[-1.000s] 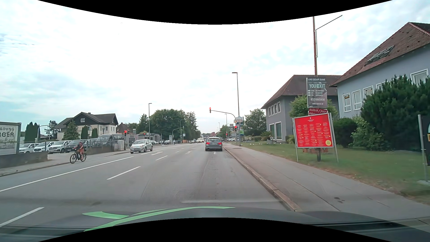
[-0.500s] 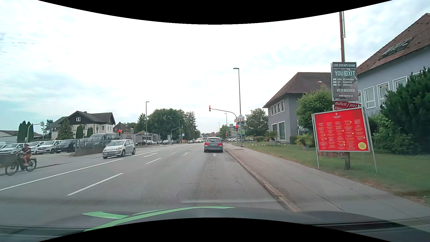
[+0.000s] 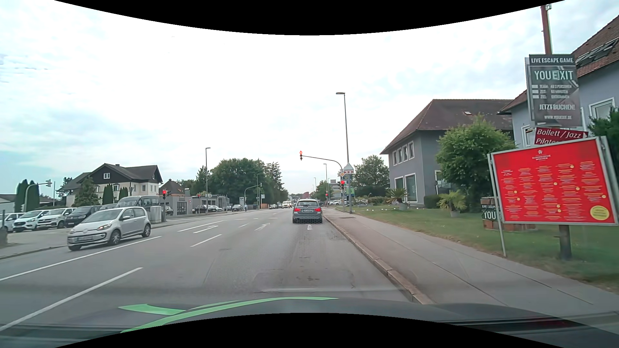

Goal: Follow the waypoints while adhering to traffic rules and regulations

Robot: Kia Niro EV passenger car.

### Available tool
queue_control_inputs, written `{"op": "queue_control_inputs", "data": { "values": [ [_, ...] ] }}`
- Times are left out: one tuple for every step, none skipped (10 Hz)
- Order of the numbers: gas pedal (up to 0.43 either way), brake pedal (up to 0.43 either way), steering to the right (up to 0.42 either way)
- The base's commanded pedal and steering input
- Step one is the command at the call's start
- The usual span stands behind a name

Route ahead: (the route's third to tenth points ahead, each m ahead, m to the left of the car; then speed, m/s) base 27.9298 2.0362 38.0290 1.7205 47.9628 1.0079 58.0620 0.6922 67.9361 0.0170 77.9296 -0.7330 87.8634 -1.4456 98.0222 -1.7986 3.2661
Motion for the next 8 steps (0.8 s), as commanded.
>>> {"op": "queue_control_inputs", "data": {
  "values": [
    [0.000, 0.000, 0.000],
    [0.000, 0.000, 0.001],
    [0.000, 0.000, 0.000],
    [0.000, 0.000, 0.000],
    [0.000, 0.000, 0.001],
    [0.000, 0.000, 0.000],
    [0.000, 0.000, -0.001],
    [0.000, 0.000, -0.001]
  ]
}}
